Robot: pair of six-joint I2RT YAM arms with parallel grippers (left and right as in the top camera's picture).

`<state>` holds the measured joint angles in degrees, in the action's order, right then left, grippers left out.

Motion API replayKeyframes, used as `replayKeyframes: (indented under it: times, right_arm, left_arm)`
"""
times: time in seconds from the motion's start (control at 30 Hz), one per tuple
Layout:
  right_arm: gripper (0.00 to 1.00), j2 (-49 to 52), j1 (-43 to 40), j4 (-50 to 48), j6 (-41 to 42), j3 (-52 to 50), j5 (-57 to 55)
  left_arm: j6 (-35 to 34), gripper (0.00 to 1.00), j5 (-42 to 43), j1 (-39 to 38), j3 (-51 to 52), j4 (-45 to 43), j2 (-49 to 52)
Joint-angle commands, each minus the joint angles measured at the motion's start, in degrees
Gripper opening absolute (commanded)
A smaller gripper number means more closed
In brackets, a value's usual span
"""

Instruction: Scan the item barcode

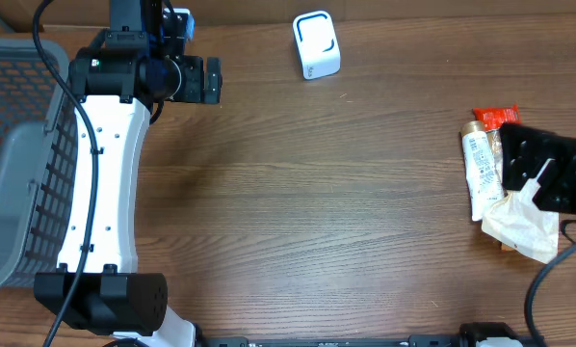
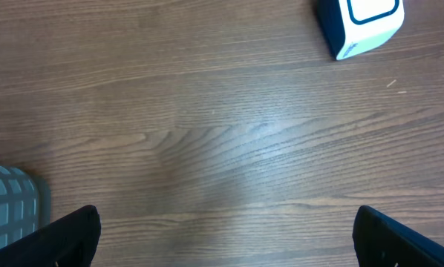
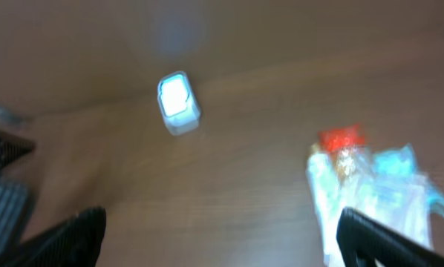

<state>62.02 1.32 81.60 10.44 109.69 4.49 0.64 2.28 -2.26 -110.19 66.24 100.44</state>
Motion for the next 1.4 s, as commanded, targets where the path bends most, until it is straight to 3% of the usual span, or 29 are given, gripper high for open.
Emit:
replayKeyframes:
  times: [0.0, 0.33, 0.67, 1.13, 1.37]
  right_arm:
    - [1.00, -8.07, 0.66, -7.89, -0.57, -10.12, -8.17]
    - [1.00, -32.79, 0.66, -54.75, -5.99, -57.88, -9.18]
    - [1.00, -47.12, 3.17, -87.58, -5.77, -91.69, -8.26]
    - [1.00, -60.92, 3.63, -90.27, -5.79, -109.11, -8.28]
    - [1.00, -61.90, 4.83, -76.50, -5.81, -109.22, -6.73]
  left_arm:
    - [1.09, 0.99, -0.37, -0.37, -0.70, -0.04, -0.81]
    - [1.09, 1.00, -0.37, -0.33, -0.70, -0.04, -0.81]
    - [1.09, 0.99, -0.37, -0.35, -0.70, -0.04, -0.81]
    - [1.09, 0.99, -0.37, -0.39, -0.70, -0.04, -0.81]
    - [1.09, 1.00, -0.37, -0.39, -0.70, -0.04, -0.81]
